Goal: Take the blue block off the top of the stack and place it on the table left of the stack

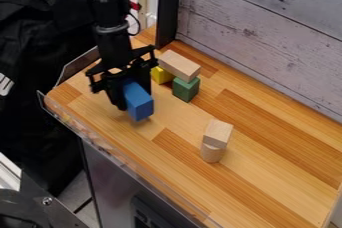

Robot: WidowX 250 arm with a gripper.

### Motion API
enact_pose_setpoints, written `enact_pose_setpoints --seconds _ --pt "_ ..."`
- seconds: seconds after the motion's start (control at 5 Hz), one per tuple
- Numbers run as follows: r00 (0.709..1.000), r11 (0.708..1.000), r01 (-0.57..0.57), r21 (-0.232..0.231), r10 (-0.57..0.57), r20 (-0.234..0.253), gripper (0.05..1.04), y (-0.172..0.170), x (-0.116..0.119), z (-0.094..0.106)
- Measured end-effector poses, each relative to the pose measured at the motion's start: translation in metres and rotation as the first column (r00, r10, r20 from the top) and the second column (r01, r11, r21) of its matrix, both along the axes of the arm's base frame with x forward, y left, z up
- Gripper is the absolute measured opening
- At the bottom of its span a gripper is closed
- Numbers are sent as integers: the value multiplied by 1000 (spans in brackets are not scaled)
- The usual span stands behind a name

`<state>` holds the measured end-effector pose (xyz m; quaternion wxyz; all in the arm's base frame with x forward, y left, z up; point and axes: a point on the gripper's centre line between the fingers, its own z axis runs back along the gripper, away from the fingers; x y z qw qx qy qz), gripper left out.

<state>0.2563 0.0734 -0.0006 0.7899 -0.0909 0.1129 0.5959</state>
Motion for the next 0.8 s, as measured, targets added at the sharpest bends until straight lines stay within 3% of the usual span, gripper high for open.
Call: enact_pose_setpoints --seconds 0.2,0.6,0.8 --pt "999 999 -35 -12 35 4 579 2 14 -8" --pt "997 997 -73 7 73 -5 624 9 17 -12" --pt "997 997 -78 1 78 -17 926 9 16 -12"
